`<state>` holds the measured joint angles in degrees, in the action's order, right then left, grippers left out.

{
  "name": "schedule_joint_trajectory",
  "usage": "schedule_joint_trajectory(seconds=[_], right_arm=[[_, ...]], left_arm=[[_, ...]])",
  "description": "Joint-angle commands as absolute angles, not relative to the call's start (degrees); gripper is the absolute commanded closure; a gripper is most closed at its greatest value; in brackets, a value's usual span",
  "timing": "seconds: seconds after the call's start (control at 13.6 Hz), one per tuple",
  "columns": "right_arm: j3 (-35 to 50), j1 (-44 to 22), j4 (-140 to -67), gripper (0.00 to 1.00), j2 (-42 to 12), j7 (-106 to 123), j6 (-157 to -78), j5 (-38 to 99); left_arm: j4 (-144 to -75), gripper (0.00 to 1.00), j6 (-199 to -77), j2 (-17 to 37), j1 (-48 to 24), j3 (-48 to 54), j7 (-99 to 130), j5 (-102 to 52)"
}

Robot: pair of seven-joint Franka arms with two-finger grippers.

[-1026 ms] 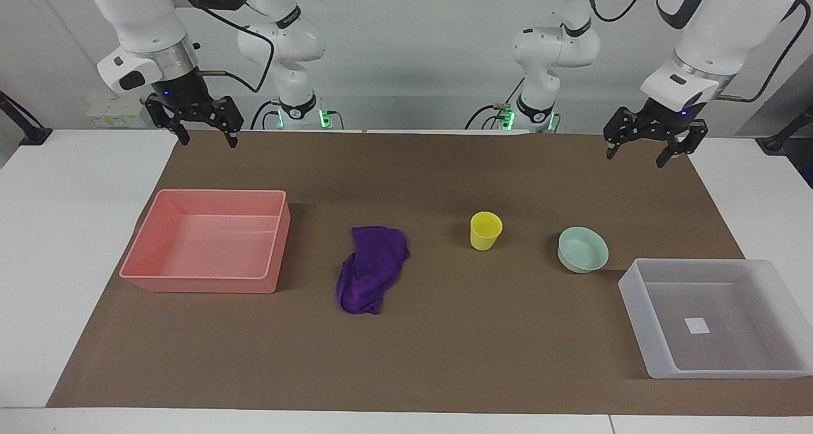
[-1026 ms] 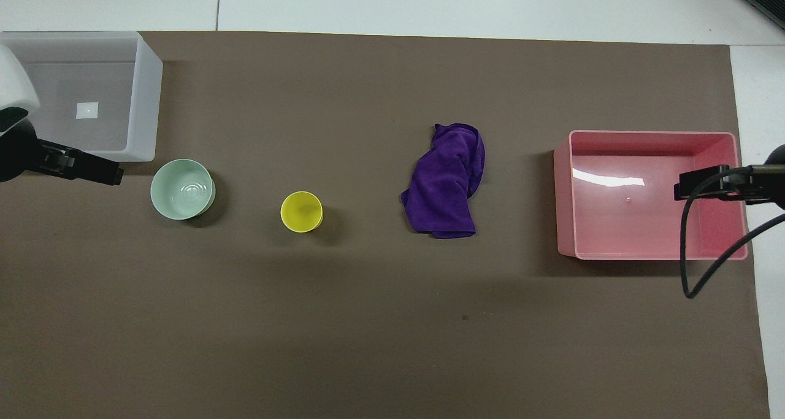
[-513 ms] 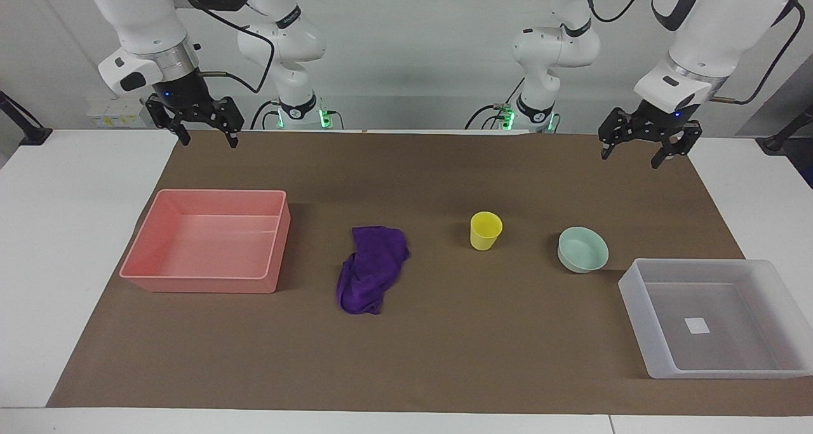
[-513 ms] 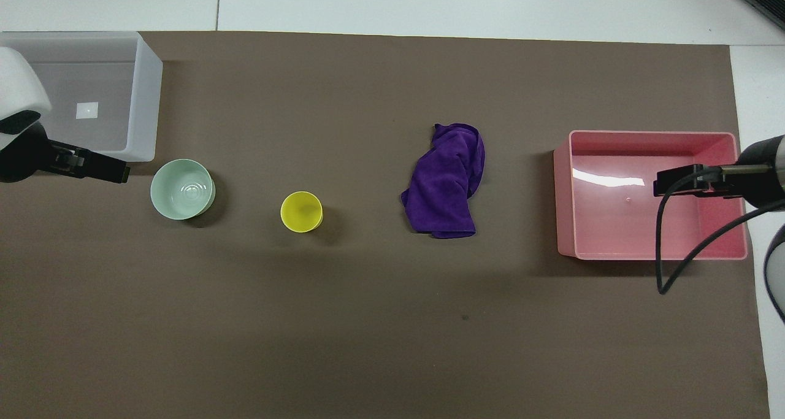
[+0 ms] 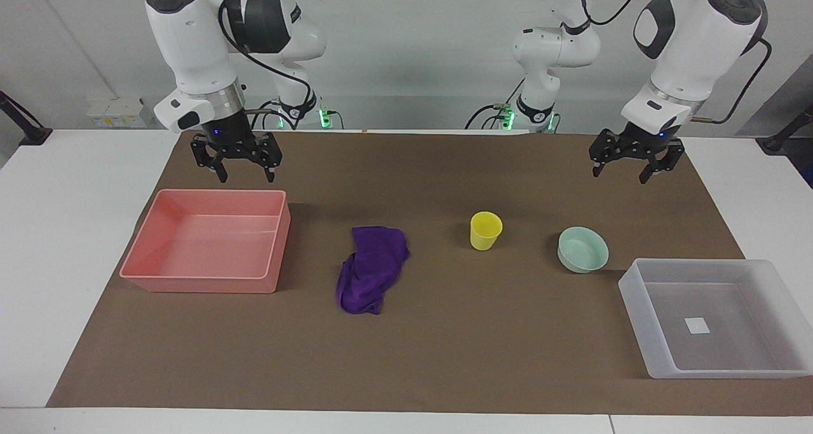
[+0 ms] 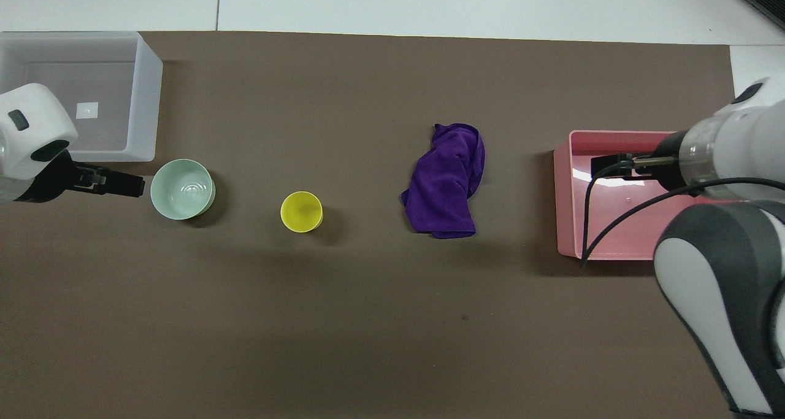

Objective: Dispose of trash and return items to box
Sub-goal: 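Reach the left gripper to the green bowl while the right gripper reaches the cloth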

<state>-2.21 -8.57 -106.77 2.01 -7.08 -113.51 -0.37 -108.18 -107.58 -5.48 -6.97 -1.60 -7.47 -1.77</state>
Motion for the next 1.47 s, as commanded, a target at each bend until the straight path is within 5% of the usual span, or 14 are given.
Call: schedule_joint_trajectory(seconds=[0.0, 0.44, 0.66, 1.25, 1.32, 1.39], right_arm=[[-2.11, -11.24, -106.96, 0.0, -1.83, -10.89, -118.81, 0.0], [-2.02, -15.55, -106.7, 0.0, -9.57, -16.61, -130.59, 2.1], [-2.02, -18.62, -106.26, 0.0, -17.29, -16.79, -140.51, 3.25], [-2.11, -23.72, -106.52, 0.0, -26.01, -16.97, -151.86, 3.16], [-2.02, -23.82, -106.61, 0.0, -26.62, -16.88, -152.4, 2.99], [-2.02, -23.82, -106.7, 0.0, -26.63, -16.88, -152.49, 2.99]], left_arm=[[-115.56, 0.0, -115.2, -6.86, -6.42, -1.58, -5.37, -0.97], [-123.04, 0.0, -130.49, -0.89, -4.66, -1.67, -3.34, -0.97], [-124.27, 0.0, -136.74, 2.63, -2.99, -1.58, -3.16, -0.97], [-124.8, 0.0, -142.91, 10.9, 0.08, -1.41, -3.08, -1.67], [-124.8, 0.2, -142.82, 10.99, -0.17, -1.32, -3.08, -1.67], [-124.72, 0.52, -142.82, 10.99, -0.44, -1.32, -3.16, -1.67]])
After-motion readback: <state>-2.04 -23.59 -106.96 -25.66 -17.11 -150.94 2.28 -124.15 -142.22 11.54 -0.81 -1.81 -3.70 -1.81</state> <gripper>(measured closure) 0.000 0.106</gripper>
